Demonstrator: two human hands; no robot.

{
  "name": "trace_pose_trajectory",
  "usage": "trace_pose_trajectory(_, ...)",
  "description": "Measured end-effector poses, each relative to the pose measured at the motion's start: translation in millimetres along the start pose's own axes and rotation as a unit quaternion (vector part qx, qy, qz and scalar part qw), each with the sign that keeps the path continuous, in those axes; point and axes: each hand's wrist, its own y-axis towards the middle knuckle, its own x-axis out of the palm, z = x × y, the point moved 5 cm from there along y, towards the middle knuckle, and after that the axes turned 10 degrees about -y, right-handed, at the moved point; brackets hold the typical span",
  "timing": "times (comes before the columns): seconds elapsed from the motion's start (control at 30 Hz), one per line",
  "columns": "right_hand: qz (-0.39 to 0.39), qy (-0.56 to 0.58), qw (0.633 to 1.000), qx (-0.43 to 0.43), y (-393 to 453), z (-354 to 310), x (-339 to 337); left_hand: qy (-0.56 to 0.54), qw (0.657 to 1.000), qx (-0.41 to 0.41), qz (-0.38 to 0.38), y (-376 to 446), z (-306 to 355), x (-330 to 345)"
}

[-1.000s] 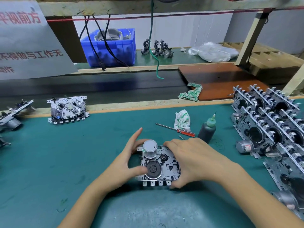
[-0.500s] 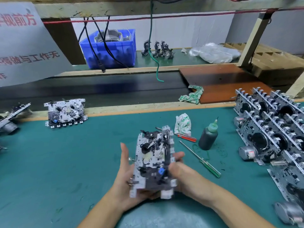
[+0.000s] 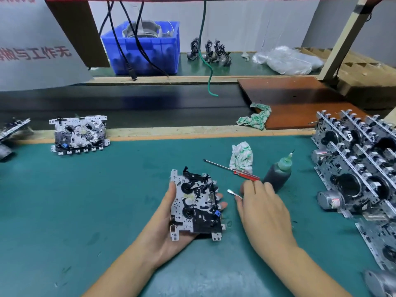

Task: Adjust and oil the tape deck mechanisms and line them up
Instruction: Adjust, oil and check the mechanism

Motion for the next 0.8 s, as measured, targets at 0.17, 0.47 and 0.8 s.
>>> trace_pose_trajectory(0.17,-0.12,0.196,0.973,0.009,0.7,8.0,10.0,-0.004,1.0,-0.016,0.01,-2.3,3.9,-0.5)
trace_pose_trajectory(0.47,-0.405,0.592,0.697,0.004,-12.0,-8.0,6.6,0.003,0.994,-0.091,0.065,0.2,1.9,-16.9)
trace_pose_trajectory(0.8,-0.437,0.552,0.709,-0.042,-17.1,-16.2,3.1,-0.003,0.994,-0.097,0.055,3.0,-1.7,-17.5)
